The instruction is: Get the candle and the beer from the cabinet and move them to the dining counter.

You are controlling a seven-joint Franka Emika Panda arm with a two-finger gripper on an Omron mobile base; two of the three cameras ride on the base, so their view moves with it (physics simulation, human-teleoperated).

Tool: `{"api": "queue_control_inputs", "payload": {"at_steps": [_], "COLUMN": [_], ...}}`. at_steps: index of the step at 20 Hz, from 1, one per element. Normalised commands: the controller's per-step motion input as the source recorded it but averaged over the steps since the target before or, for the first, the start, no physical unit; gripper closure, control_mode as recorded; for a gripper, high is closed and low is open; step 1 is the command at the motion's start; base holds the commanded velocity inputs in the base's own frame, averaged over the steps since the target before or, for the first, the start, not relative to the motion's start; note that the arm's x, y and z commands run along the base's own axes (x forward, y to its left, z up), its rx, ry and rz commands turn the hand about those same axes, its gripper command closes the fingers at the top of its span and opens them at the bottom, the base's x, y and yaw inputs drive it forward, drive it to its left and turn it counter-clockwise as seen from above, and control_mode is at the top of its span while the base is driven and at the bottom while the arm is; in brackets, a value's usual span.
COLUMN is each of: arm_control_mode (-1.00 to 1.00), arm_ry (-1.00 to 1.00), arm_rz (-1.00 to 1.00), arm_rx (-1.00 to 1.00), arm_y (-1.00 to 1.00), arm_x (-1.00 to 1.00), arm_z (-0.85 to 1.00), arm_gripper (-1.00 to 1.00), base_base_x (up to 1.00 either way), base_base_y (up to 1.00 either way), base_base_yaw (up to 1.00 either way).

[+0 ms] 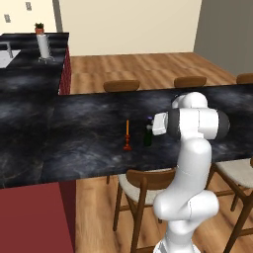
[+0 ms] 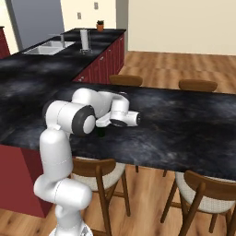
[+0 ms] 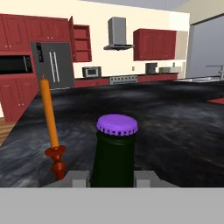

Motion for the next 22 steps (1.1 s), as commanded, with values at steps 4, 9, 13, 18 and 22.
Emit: {"api": "queue_control_inputs", "payload": {"at_steps": [4,9,13,18,22], "arm_control_mode": [-1.0,-1.0,-1.0,-1.0,-1.0], "arm_ry": [0.0,0.0,0.0,0.0,0.0], "arm_rz": [0.0,0.0,0.0,0.0,0.0], "arm_rx": [0.0,0.0,0.0,0.0,0.0], "arm_y": [0.07,0.06,0.01,0.0,0.0], "arm_x": [0.0,0.0,0.0,0.0,0.0], "arm_z": [-0.08,-0.24,-0.08,0.0,0.0], "arm_gripper": [1.0,1.0,1.0,1.0,-1.0], "base_base_x": [0.0,0.0,0.0,0.0,0.0], "base_base_y": [0.0,0.0,0.0,0.0,0.0], "base_base_yaw": [0.0,0.0,0.0,0.0,0.0]}}
